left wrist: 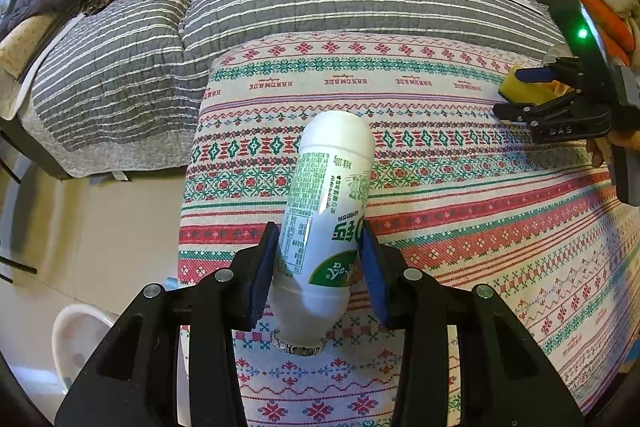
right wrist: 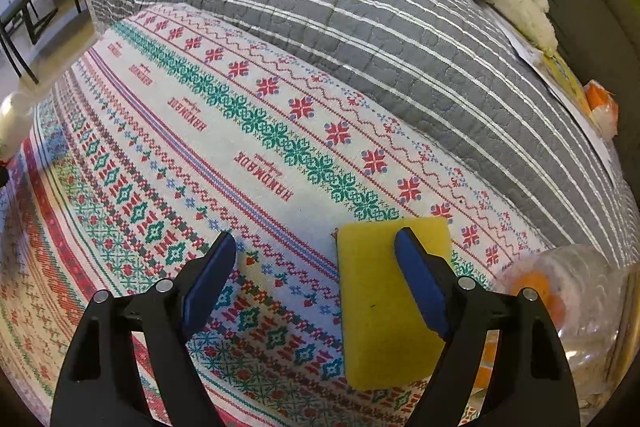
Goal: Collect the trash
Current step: 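Grasp the yellow sponge with the right gripper while the left holds the bottle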
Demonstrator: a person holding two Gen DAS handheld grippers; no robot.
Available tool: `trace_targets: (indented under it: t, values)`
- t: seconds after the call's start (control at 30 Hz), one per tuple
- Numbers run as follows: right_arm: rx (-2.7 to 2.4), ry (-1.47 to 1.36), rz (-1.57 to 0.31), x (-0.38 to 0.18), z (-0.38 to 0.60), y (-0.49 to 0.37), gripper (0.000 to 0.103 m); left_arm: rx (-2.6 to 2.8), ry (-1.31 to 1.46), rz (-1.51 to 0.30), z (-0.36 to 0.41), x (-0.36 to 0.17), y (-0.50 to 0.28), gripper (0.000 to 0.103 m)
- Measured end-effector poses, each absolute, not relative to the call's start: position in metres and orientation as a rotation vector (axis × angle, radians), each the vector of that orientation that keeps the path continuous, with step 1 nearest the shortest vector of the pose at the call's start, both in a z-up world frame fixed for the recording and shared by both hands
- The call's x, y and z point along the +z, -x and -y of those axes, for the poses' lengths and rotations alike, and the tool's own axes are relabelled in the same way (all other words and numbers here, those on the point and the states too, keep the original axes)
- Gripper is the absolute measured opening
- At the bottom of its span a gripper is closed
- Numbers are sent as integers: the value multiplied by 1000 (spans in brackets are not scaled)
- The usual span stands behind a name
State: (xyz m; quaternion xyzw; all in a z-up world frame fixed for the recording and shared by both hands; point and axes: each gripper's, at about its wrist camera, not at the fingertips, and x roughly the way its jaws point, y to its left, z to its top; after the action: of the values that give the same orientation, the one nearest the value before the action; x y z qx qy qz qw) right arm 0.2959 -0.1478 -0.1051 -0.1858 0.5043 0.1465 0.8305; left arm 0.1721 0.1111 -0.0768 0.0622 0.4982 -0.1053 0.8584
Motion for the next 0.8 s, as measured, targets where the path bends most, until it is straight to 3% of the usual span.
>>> trace_targets:
  t: [0.07, 0.2, 0.33, 0.37, 0.4, 0.53, 0.63, 0.7, 0.73, 0.8]
  values:
    - [308, 405, -1038, -107, 150, -288, 72, -222, -133, -1044, -111, -75, -170, 39]
    - [251, 287, -1005, -105, 172, -284, 42, -218, -145, -1039, -111, -74, -166, 39]
    - [170, 274, -957, -98, 170, -264, 24, -208, -145, -1032, -112, -70, -160, 39]
    - [173, 291, -947, -96, 164, -258, 9, -207, -140, -1027, -112, -68, -158, 39]
    - [190, 314, -951, -94, 154, -250, 0, -206, -135, -1022, -113, -65, -157, 39]
    - [163, 524, -934, -108, 108, -218, 1, -202, -99, -997, -112, -50, -149, 39]
    - [228, 515, -932, -108, 98, -204, 1, -208, -64, -982, -111, -39, -139, 39]
    - [257, 527, -929, -102, 98, -198, 8, -205, -56, -970, -109, -34, -130, 39]
    - [261, 520, -924, -98, 100, -197, 16, -204, -49, -968, -108, -32, -126, 39]
    - [217, 508, -903, -88, 115, -202, 69, -199, -35, -967, -107, -30, -121, 39]
